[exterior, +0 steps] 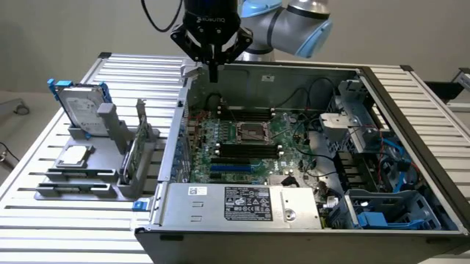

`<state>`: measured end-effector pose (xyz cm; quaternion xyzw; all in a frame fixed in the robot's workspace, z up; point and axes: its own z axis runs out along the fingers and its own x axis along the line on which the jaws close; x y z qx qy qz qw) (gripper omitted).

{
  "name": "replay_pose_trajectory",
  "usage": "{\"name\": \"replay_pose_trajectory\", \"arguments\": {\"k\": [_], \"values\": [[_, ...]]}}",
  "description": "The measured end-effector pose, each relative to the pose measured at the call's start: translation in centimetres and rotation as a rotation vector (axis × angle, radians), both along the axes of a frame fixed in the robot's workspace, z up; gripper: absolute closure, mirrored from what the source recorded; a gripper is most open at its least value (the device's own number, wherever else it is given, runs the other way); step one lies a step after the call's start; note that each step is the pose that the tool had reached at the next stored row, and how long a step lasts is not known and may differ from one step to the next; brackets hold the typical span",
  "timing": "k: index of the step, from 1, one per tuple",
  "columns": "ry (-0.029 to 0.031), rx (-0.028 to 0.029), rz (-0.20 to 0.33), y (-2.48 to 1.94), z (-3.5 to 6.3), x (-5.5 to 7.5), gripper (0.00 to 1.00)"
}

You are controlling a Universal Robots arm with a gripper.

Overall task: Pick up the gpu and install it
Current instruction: 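Reach for the gpu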

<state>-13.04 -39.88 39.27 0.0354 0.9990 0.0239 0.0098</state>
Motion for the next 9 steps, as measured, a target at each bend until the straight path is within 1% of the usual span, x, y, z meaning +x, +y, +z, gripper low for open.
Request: {"name": "replay_pose_trajectory", "arguments": {"k": [2,9], "values": [[0.0016,0.0001,0.0,0.0,-0.06,-0.9,0.89],[0.0019,0.0002,0.0,0.0,-0.42,-4.1,0.89]]}}
